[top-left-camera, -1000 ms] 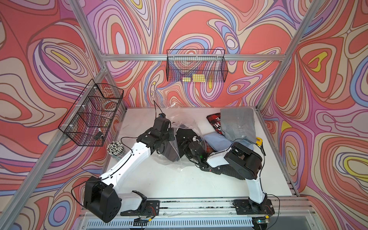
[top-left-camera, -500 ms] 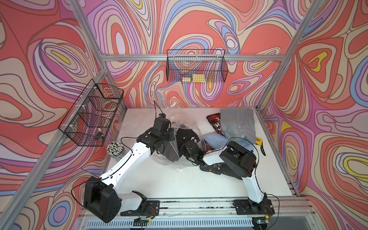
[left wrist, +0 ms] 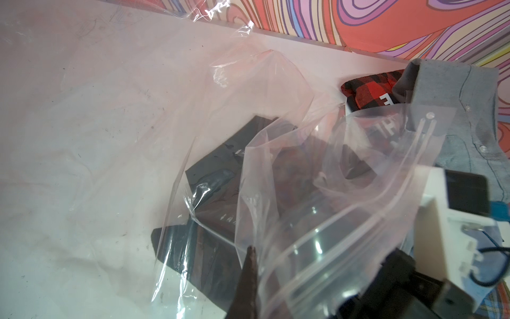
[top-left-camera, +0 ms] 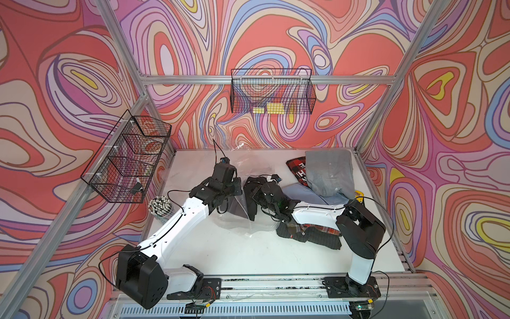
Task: Take the shirt out of the vacuum bag
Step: Take out the shirt from the vacuum bag, then place the shirt at the center of the board.
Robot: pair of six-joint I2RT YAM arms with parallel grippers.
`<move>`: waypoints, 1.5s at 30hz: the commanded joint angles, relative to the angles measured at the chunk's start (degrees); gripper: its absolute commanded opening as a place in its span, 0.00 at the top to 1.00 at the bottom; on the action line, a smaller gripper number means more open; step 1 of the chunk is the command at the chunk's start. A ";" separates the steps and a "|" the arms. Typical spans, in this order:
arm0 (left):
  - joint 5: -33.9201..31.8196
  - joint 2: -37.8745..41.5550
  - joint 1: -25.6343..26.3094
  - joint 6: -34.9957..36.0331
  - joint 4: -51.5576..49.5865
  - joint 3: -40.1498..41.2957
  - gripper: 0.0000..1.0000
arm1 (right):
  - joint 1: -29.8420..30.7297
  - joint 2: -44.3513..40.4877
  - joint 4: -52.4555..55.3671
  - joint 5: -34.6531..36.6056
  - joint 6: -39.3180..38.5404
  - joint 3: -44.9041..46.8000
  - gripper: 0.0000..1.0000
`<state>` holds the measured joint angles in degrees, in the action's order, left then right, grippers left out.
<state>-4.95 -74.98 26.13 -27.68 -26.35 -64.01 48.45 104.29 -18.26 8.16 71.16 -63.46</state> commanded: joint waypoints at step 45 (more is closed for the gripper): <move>-4.19 -2.01 -0.47 0.26 -1.85 -1.59 1.00 | 0.66 -41.60 41.72 21.51 -24.12 -16.04 1.00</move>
<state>-7.94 -77.01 26.13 -27.64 -27.22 -64.07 49.95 65.60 20.86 21.26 52.69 -76.38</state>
